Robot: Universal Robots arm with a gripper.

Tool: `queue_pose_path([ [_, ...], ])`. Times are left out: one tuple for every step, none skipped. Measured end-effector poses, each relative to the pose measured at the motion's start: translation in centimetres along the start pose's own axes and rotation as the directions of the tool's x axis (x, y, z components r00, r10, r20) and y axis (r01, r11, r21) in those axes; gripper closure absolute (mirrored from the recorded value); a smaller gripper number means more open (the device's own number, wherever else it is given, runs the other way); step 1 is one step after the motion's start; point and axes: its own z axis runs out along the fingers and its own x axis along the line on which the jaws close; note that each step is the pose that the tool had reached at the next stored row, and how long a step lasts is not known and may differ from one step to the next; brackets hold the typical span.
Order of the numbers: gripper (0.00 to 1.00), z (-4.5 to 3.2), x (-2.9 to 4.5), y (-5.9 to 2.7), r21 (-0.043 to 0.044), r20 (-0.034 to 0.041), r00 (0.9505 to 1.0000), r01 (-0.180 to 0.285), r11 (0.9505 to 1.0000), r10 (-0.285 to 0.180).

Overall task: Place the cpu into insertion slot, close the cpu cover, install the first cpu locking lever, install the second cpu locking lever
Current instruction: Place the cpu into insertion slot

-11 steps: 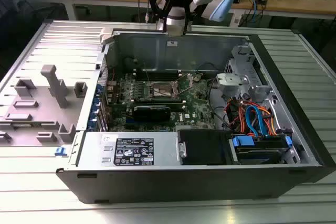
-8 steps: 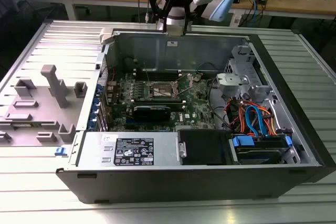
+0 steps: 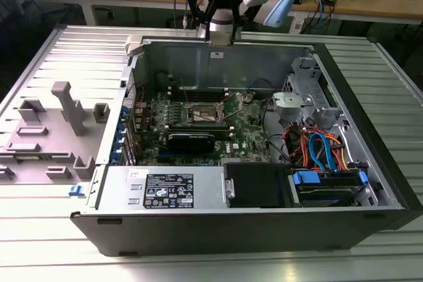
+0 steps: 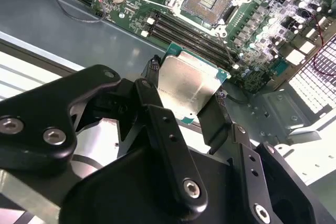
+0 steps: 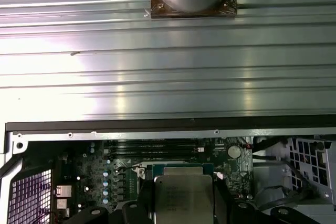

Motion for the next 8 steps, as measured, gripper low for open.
queue_pose_path([
  [0.45, 0.01, 0.00, -0.03, -0.0001, 0.0005, 1.0000, -0.005, 1.0000, 0.005],
  [0.45, 0.02, 0.00, -0.04, -0.0001, 0.0012, 0.9999, -0.014, 0.9999, 0.014],
  [0.45, 0.04, -0.01, -0.06, -0.0003, 0.0028, 0.9995, -0.032, 0.9995, 0.032],
  [0.45, 0.07, 0.00, -0.08, -0.0007, 0.0049, 0.9984, -0.056, 0.9984, 0.056],
  [0.45, 0.10, 0.00, -0.08, -0.0010, 0.0058, 0.9973, -0.073, 0.9974, 0.073],
  [0.45, 0.11, 0.00, -0.09, -0.0011, 0.0062, 0.9968, -0.080, 0.9968, 0.080],
  [0.45, 0.11, 0.00, -0.10, -0.0012, 0.0066, 0.9962, -0.087, 0.9962, 0.087],
  [0.45, 0.12, 0.00, -0.11, -0.0013, 0.0072, 0.9954, -0.096, 0.9954, 0.096],
])
